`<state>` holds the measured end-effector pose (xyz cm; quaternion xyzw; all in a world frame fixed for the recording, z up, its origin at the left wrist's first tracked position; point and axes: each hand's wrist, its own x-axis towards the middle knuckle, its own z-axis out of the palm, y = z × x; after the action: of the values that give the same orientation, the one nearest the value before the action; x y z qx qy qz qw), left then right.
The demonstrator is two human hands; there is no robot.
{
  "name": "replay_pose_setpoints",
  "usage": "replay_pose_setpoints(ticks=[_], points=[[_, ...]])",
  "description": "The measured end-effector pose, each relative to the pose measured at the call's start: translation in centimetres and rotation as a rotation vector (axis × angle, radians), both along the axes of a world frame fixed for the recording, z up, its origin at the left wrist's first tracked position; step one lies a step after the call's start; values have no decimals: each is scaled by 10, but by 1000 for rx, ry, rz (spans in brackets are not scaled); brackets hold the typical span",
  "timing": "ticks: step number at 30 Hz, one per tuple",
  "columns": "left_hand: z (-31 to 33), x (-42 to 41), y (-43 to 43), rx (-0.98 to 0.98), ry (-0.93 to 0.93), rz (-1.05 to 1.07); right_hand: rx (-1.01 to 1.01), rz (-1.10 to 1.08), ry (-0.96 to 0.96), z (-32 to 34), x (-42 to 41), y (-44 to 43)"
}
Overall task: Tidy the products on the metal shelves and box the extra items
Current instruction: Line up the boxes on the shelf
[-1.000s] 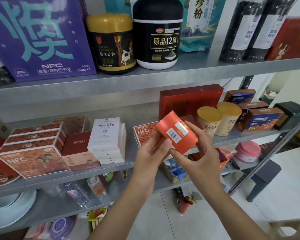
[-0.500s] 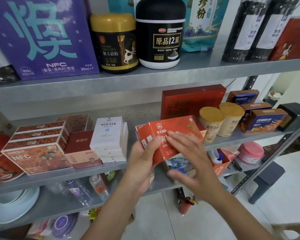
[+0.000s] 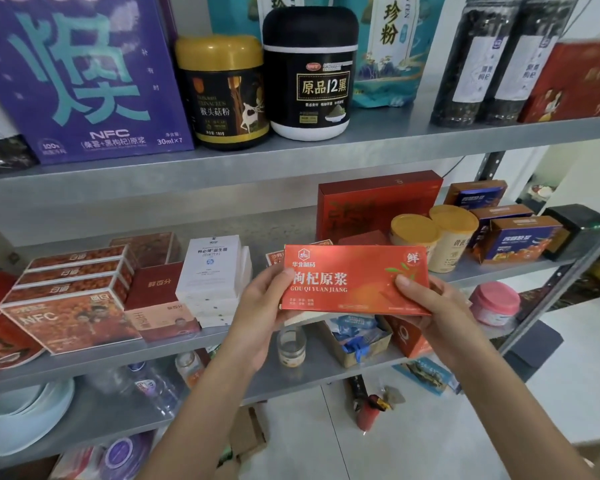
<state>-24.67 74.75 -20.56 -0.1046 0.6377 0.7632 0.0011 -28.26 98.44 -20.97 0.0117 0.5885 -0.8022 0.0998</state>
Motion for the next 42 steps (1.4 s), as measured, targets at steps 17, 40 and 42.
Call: replay_pose_setpoints(ticks=[17, 40, 42], points=[[44, 13, 60, -54, 138, -203, 1072, -486, 923, 17, 34, -53], [8, 10, -3, 376, 142, 69, 501, -272, 349, 23, 21, -43], [1, 5, -16, 436, 160, -34, 284, -173, 77, 27, 3, -21]])
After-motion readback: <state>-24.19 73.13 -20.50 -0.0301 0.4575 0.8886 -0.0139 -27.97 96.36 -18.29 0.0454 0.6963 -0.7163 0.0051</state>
